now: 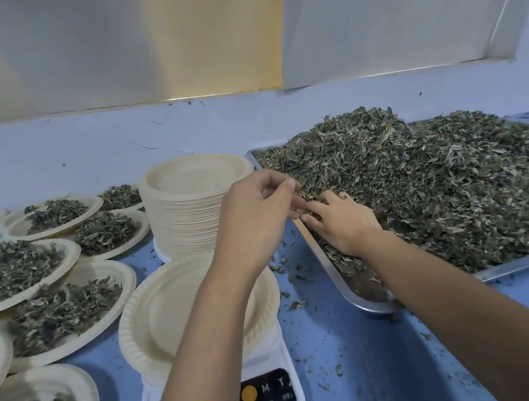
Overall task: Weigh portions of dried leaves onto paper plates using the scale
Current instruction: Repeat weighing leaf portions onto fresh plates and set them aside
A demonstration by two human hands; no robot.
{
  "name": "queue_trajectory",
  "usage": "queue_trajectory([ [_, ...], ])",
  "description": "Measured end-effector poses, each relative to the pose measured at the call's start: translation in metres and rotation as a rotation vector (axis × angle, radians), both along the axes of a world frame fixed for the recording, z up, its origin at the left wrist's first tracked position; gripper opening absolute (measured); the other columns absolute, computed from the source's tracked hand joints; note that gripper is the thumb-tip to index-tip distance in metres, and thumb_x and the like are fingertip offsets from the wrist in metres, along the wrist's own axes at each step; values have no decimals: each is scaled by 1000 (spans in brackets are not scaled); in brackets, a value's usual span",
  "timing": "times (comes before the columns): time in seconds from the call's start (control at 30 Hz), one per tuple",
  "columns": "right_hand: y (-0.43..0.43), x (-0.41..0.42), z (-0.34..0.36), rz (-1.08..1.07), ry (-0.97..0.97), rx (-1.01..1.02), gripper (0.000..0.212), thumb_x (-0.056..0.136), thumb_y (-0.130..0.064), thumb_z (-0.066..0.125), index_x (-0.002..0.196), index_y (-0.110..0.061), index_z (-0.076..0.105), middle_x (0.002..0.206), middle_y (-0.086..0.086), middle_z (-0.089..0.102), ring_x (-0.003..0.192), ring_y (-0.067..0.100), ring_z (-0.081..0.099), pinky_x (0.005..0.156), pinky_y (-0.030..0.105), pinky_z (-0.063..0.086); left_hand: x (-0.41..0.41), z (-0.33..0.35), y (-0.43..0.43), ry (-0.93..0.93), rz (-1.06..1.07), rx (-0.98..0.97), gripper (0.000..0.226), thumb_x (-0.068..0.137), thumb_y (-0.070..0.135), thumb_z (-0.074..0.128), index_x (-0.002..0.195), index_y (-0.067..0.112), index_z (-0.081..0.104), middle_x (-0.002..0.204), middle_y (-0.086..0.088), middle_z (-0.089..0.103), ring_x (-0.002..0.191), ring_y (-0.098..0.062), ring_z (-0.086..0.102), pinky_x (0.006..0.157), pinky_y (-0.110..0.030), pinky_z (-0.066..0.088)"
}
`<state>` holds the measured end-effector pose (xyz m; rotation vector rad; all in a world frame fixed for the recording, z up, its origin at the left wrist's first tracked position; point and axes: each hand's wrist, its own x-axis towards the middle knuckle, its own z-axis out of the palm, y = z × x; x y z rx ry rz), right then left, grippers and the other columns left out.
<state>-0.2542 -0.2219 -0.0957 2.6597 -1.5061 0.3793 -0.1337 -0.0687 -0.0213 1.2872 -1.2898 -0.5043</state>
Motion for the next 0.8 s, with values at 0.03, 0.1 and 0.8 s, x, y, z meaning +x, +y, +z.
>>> queue_trajectory([
  [0.03,1,1,0,16,25,-16,40,100,-49,28,128,-27,46,123,5,42,116,32,43,73,38,39,0,0,0,-3,1,3,19,93,17,54,79,21,66,65,11,70,60,0,65,56,-11,43],
  [0.1,4,2,-1,31,48,-30,36,101,-46,32,121,-21,47,110,6,41,105,33,48,68,37,38,-1,0,0,-11,9,9,21,93,17,54,76,23,65,65,11,70,60,-1,65,59,-16,43],
  [0.8,8,-17,28,-314,-1371,733,32,98,-37,41,116,-17,59,114,6,62,107,26,58,99,45,45,2,-14,-3,79,94,147,27,94,17,50,72,22,65,72,10,71,66,-4,65,60,-17,42],
])
